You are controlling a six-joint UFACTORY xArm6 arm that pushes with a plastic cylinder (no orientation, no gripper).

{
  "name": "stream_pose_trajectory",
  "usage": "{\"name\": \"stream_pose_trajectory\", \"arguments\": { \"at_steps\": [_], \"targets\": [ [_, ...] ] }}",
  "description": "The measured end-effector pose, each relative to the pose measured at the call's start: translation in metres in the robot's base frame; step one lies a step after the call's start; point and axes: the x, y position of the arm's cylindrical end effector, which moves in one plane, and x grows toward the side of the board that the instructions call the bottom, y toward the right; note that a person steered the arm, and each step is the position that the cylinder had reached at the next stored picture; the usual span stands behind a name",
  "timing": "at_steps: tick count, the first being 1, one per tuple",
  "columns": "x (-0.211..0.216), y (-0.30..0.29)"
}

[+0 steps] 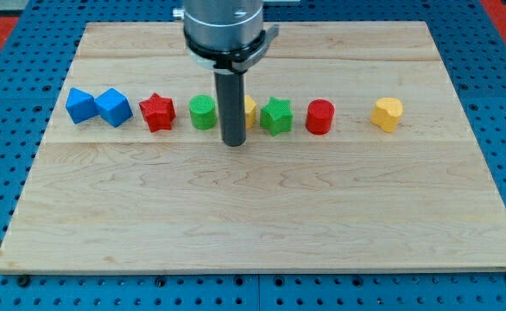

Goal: Place the cube above the hexagon

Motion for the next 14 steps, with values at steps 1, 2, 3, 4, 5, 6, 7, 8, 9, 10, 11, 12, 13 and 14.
{"name": "stream_pose_trajectory", "arguments": {
  "at_steps": [1, 2, 3, 4, 5, 6, 7, 8, 9, 10, 11, 12, 13, 14],
  "targets": [
    [-0.002, 0.038],
    [-0.004, 0.053],
    [0.014, 0.025],
    [0.032, -0.038],
    [0.029, -0.122],
    [0.027, -0.170],
    [0.027, -0.170],
    [0.027, -0.178],
    [0.022, -0.201],
    [0.013, -0.211],
    [-0.001, -0.209],
    [-0.023, -0.197],
    [-0.044, -0.184],
    [-0.086, -0.171]
  ]
}}
